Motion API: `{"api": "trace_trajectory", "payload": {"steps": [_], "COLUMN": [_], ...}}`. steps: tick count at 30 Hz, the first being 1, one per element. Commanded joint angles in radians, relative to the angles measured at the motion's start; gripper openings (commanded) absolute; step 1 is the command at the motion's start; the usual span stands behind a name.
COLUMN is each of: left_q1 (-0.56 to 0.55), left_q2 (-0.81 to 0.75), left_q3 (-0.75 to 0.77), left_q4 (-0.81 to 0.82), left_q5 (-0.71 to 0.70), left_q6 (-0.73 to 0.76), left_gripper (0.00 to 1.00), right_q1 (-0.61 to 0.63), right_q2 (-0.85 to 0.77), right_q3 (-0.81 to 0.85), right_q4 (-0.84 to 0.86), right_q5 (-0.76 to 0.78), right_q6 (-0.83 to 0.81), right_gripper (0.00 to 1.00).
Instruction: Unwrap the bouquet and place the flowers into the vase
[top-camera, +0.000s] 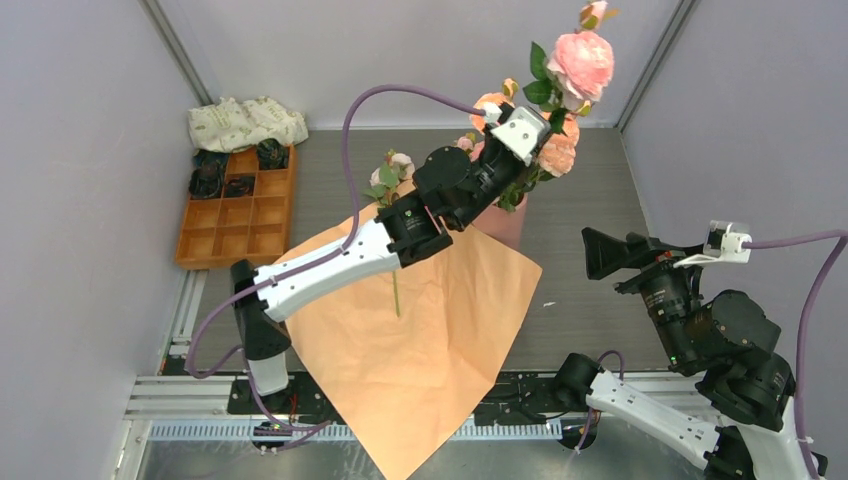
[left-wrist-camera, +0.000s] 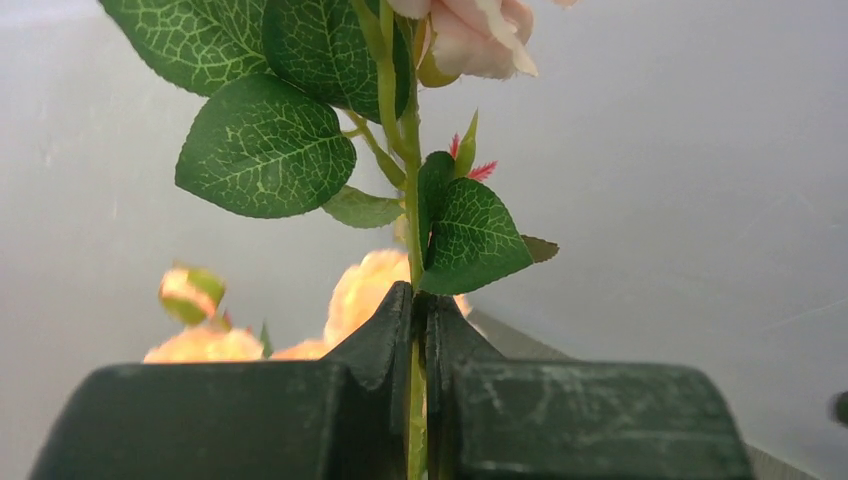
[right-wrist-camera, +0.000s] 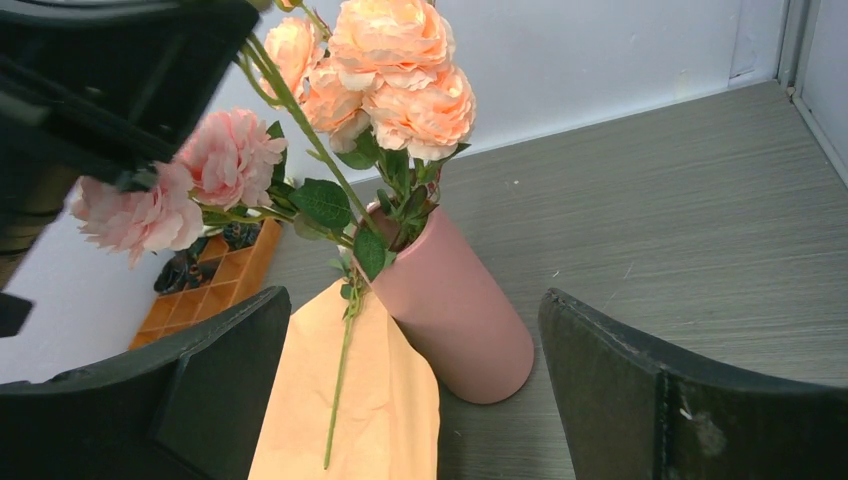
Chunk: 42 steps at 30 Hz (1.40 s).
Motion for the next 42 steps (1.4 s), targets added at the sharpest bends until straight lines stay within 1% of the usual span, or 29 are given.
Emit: {"api": "trace_trajectory", "payload": {"steps": [1,14,16,20,26,30,33,38,42], "left_q1": [0.059,0.072,0.073,0.071,0.06,0.033,0.011,-0.008,-0.034], "left_q2": [-0.096,-0.13,-0.129,-0.125,-0.123,-0.136,-0.145,-0.177,-0.21], "left_q3": [-0.073,-0.27,-0.288,-0.317,-0.32,-0.318,-0.32,-0.353,-0.397], "left_q4": [0.099,0.128,0.122,0.106,0.057,0.025,-0.003,-0.064,-0.089], "left_q5": [-0.032,-0.099,-0.098,-0.104,-0.101,-0.112,-0.13,-0.164,-0.216], "left_q6": [-0.14,-0.212,-0.258,-0.301,-0.316,-0.289,-0.281,-0.324,-0.336], "left_gripper": [0.0,0.0,0.01,0.08,0.3,0.4,0.43,0.44,0.46], "right_q1": [0.003,0.003,0.003,0.003,0.003,0.003,0.003,0.003,0.003], "right_q2": [0.027,0.045,0.046,0.051,0.051,0.05,0.049,0.051,0.048], "right_q3": [0.001,-0.005,-0.01,-0.017,-0.022,-0.026,-0.032,-0.036,-0.04], "right_q4": [0.054,0.06,0.063,0.065,0.065,0.067,0.073,0.077,0.081], "right_q5": [-0.001,-0.009,-0.009,-0.011,-0.012,-0.014,-0.016,-0.022,-0.024], "right_q6": [-0.012,-0.004,-0.002,0.003,0.006,0.009,0.01,0.013,0.016], "right_gripper": [1.0,1.0,1.0,0.99,1.0,0.99,1.0,1.0,0.99]}}
